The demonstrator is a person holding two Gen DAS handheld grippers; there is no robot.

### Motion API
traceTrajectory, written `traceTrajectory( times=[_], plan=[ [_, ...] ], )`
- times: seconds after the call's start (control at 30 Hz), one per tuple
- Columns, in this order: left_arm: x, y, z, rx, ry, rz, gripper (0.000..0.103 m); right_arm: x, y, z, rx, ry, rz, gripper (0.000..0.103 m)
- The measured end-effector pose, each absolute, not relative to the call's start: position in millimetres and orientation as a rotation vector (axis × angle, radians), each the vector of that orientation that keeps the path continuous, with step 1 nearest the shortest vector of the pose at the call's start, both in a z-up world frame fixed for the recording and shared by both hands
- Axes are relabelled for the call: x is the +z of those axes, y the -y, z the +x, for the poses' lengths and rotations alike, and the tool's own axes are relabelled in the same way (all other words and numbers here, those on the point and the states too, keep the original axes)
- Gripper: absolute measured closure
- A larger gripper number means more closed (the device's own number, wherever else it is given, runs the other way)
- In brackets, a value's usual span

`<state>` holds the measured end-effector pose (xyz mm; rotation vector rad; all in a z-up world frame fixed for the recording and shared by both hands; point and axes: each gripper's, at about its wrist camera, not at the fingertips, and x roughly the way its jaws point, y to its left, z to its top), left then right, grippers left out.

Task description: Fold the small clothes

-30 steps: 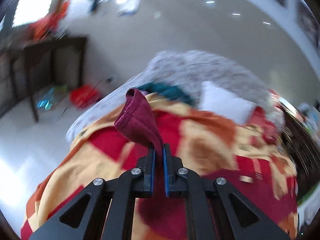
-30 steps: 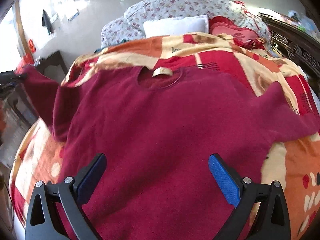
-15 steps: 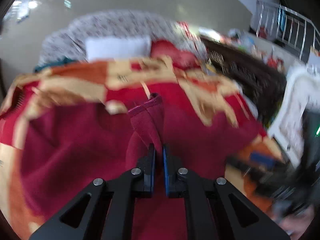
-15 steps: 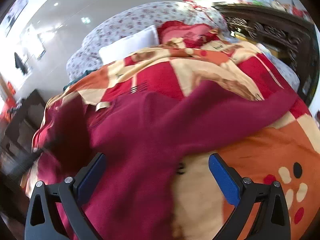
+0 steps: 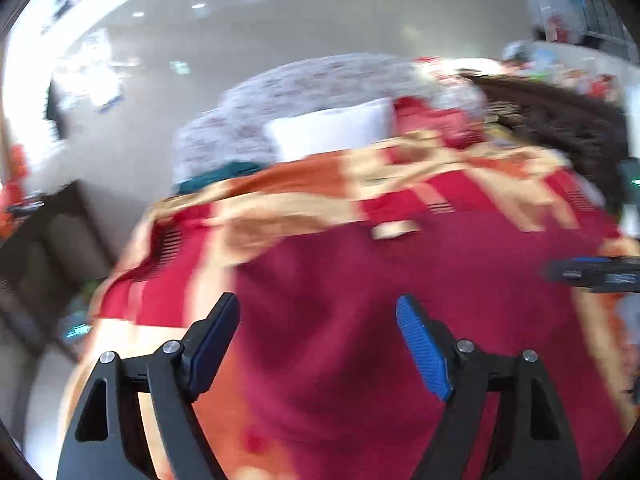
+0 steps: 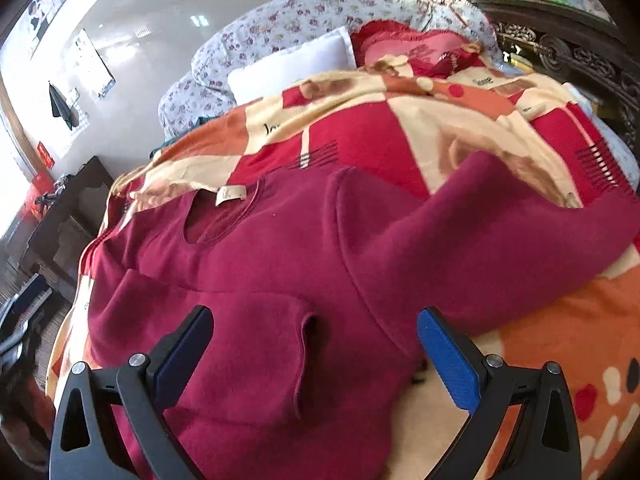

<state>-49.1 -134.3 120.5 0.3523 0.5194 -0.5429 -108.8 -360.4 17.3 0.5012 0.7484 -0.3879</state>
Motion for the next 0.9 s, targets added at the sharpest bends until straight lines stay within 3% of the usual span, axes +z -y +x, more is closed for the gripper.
traceTrajectory(
  times=[0.3,0.33,0.4,0.43,0.5,0.67,0.8,0.83,0.87,0.9],
  plan=[
    [87.3,123.8,44.7,-0.616,-0.653,0.354,0.023,0.2,341.7,-85.0,-0.415,-0.848,0.174,0.003],
    [85.7,126.1,48.2,-0.617,-0.657,0.361,0.022,1.3,340.0,-87.7,-0.411,-0.831,0.158,0.011],
    [81.9,125.4,60.2,-0.619,-0.67,0.349,0.021,6.2,336.0,-94.5,-0.419,-0.793,0.103,0.038],
    [77.9,126.4,67.1,-0.631,-0.689,0.336,0.021,9.9,336.4,-97.0,-0.413,-0.776,0.097,0.065],
    [72.6,126.9,73.6,-0.598,-0.699,0.338,0.021,23.3,340.6,-103.2,-0.322,-0.727,0.154,0.1],
    [73.3,123.3,83.2,-0.558,-0.69,0.272,0.022,52.2,332.5,-91.9,-0.319,-0.684,0.079,0.102],
    [76.4,124.8,77.9,-0.565,-0.669,0.305,0.028,52.9,330.2,-78.9,-0.207,-0.688,0.143,0.1],
    [76.8,125.8,77.1,-0.572,-0.669,0.321,0.028,50.0,324.5,-71.6,-0.14,-0.708,0.154,0.088],
    [76.8,126.4,77.2,-0.581,-0.674,0.326,0.028,47.2,318.2,-64.7,-0.093,-0.721,0.145,0.057],
    [76.8,126.2,77.8,-0.591,-0.681,0.326,0.028,45.4,310.4,-60.3,-0.063,-0.725,0.126,0.041]
  ],
)
